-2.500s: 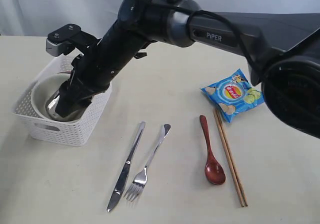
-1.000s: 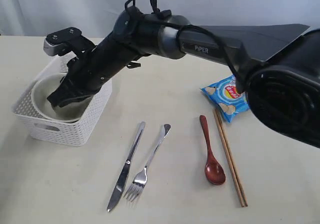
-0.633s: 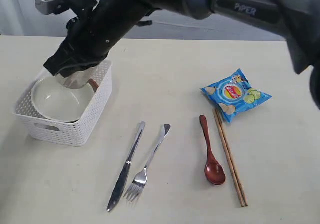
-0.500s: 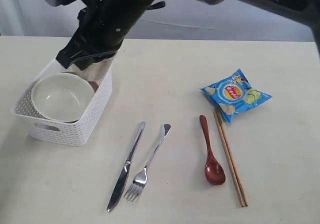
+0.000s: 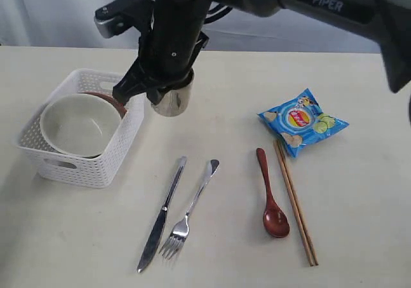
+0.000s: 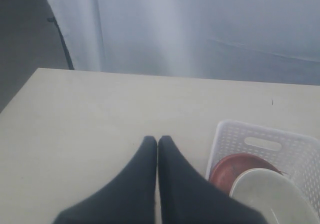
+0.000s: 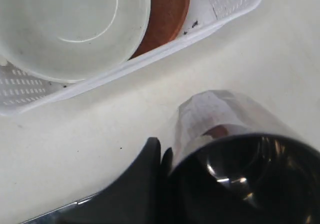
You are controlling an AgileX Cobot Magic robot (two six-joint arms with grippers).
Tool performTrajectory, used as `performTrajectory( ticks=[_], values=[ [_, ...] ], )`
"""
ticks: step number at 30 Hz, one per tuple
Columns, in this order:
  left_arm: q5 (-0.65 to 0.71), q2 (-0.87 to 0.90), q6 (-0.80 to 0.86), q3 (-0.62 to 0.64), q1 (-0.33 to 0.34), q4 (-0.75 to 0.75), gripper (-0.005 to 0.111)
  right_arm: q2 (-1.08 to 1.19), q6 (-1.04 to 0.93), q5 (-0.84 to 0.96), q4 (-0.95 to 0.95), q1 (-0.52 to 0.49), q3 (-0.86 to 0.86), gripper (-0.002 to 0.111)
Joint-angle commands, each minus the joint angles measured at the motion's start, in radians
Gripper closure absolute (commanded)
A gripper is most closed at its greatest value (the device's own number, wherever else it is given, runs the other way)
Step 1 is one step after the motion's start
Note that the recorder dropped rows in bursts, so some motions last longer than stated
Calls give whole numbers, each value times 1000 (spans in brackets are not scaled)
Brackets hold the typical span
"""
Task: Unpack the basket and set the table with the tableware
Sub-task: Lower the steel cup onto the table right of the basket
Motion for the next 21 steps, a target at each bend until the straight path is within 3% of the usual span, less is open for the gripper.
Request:
performTrajectory(
  ticks=[1, 9, 21],
  values=[
    [-1, -6, 1, 4, -5, -9, 107, 54, 6, -48, -50, -10, -2, 109],
    [-1, -6, 1, 4, -5, -9, 107, 144, 37, -53, -50, -64, -2, 109],
    [-1, -6, 1, 4, -5, -9, 107, 176, -7, -75, 35, -61, -2, 109]
  ],
)
